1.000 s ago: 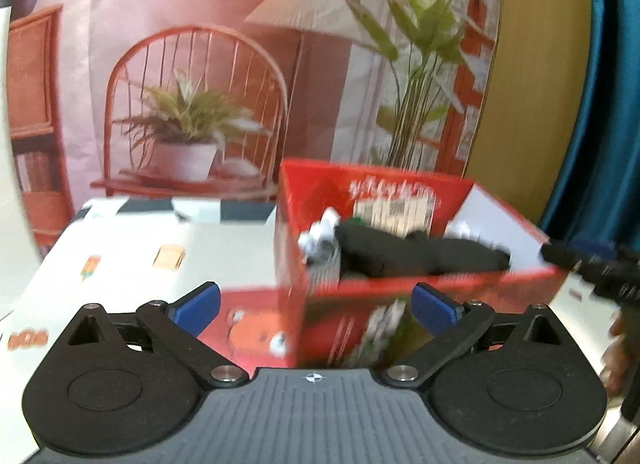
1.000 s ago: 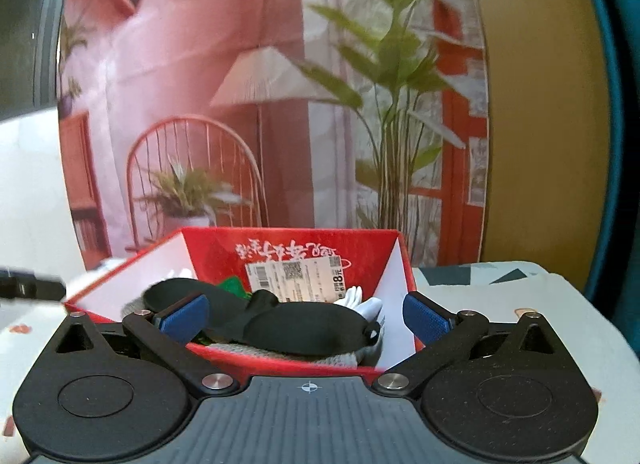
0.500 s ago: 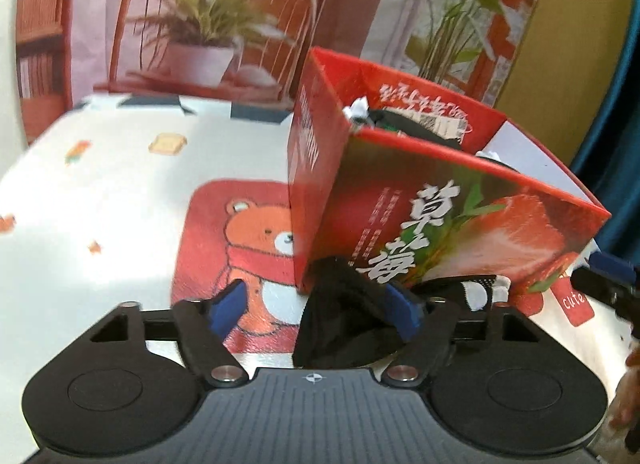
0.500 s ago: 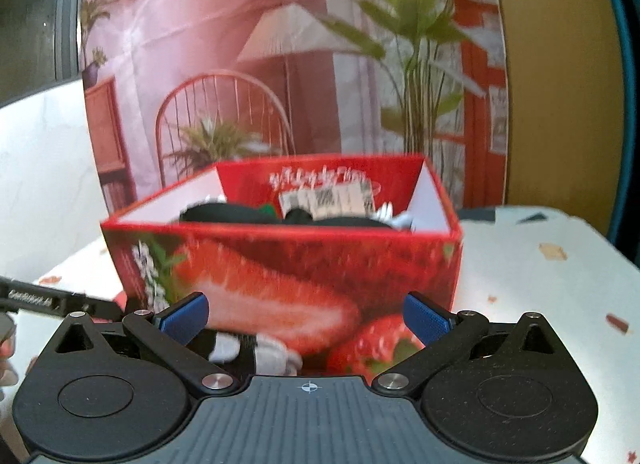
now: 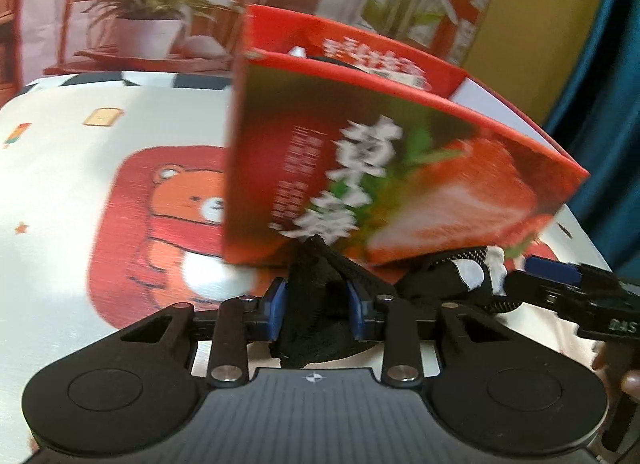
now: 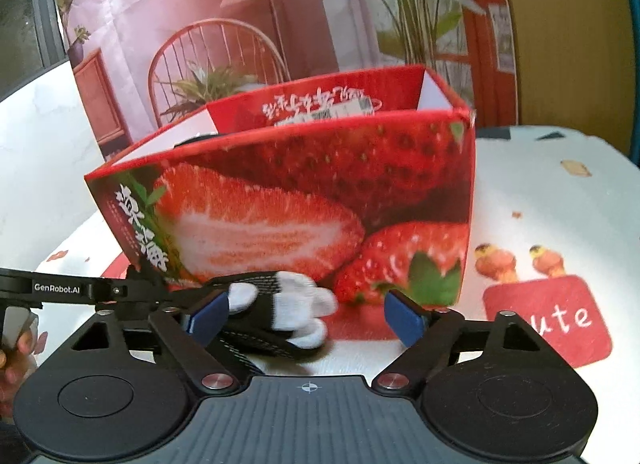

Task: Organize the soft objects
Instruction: 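Move both grippers down to the black-and-white knit glove, then close both grippers on the cuff of the knit glove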

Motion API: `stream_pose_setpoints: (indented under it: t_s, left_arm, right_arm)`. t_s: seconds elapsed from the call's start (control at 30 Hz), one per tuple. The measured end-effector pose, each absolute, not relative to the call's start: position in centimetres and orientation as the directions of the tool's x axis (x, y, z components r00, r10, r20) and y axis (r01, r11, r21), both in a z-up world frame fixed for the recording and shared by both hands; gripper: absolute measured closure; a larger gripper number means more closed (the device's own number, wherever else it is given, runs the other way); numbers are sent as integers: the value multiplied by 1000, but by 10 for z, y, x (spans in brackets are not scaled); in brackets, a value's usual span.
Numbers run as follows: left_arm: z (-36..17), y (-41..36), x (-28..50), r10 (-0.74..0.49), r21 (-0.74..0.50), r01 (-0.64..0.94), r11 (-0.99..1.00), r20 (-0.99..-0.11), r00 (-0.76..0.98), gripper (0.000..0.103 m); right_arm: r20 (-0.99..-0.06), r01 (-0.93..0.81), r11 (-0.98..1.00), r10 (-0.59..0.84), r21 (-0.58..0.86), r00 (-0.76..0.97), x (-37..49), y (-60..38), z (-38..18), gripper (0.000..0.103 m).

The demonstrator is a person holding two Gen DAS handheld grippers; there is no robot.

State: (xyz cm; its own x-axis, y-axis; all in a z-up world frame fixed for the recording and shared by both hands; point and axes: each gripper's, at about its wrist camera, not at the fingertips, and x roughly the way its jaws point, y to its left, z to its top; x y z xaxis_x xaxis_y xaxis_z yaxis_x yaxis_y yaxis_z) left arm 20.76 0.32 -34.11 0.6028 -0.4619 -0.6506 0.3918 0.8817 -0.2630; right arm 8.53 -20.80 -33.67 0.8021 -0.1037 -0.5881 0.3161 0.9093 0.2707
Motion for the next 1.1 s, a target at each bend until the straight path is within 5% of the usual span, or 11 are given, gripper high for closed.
stream_pose_setpoints:
  t_s: [0.87,1.1]
  left_arm:
    - [-350,-7,163,-459,-243,401,883,-622,634,65]
    - [-351,-6,161,-464,-244,406,881,-617,636,65]
  right_arm:
    - [-627,354,890,-105,287,772,78,-209,-357,32]
    - [-619,324,899,-79,294,781,78,-207,-358,53]
